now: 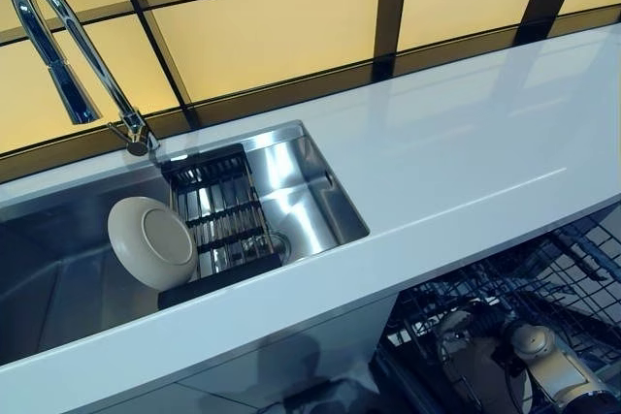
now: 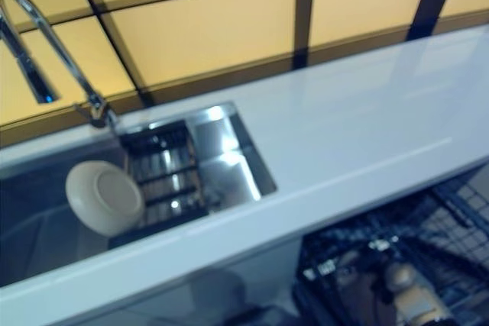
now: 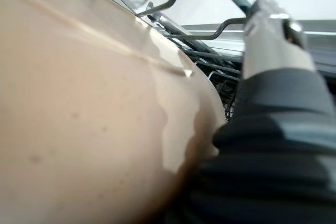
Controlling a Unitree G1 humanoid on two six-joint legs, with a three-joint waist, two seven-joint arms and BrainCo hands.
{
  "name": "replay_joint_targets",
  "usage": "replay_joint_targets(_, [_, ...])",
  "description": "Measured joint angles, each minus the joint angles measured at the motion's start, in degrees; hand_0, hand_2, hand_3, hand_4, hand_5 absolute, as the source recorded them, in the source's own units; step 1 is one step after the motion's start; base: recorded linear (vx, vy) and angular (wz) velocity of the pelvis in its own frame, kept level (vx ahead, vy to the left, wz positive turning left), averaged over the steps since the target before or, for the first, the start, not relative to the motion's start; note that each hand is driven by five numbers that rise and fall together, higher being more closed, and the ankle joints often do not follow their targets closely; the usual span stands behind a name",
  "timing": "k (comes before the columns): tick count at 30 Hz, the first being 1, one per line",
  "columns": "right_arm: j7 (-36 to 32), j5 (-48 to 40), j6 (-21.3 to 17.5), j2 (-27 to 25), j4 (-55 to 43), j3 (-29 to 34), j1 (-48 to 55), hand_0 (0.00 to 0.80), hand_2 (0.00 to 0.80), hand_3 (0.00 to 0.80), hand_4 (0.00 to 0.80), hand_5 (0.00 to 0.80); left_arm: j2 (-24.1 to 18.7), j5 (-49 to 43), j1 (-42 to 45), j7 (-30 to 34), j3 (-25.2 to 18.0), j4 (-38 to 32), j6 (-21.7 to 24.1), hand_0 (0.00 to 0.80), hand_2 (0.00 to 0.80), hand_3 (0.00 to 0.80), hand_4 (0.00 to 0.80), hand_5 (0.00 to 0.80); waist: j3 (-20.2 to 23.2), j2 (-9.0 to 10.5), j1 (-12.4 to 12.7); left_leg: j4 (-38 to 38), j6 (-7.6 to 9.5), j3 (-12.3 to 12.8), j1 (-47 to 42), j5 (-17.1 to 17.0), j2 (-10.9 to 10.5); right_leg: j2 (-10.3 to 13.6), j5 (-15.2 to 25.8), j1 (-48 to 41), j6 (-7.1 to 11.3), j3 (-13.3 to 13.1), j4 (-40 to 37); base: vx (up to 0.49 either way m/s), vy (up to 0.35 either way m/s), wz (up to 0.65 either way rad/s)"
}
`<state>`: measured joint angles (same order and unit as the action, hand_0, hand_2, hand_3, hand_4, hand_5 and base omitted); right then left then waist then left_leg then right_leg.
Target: Take plates into dishwasher
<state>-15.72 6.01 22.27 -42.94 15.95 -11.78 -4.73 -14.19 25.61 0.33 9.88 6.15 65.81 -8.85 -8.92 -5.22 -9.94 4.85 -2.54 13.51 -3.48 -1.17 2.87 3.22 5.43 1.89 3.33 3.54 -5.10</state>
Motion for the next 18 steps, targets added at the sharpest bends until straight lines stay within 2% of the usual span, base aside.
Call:
replay_joint_targets(6, [-0.94,-0.54,0.90,-0.96,-0.12,1.94,0.37,0.000,0.000,0.000,0.000,0.000,-0.05,-0.10,-0.19,-0.26,-0.78,0.12,-0.55,0.000,0.000,0.000,0.000,0.000,0.00,0.50,-0.14,0.06,-0.02,0.15,-0.49,0.03,0.02,-0.06,0.00,-0.40,0.01,-0.16,0.01,0.016,0.002,-0.01])
replay_joint_targets(13, [-3.46,-0.44,2.09,-3.62,-0.25,5.51,0.51,0.000,0.000,0.000,0.000,0.000,-0.08,-0.13,-0.17,-0.44,-1.48,0.37,-0.76,0.000,0.000,0.000,0.000,0.000,0.86,2.35,-0.23,0.08,-0.12,0.51,-0.91,0.13,0.15,-0.22,-0.01,-0.61,0.01,-0.71,0.01,0.032,0.006,-0.03])
replay_joint_targets(18, [-5.32,-0.49,3.61,-8.61,-0.48,9.81,0.44,0.000,0.000,0.000,0.000,0.000,-0.45,-0.18,-0.16,-0.88,-2.83,0.35,-1.16,0.000,0.000,0.000,0.000,0.000,1.51,3.50,-0.29,0.06,-0.12,0.52,-0.94,0.13,0.08,-0.22,0.01,-0.64,0.01,-0.74,0.01,0.000,0.000,0.00])
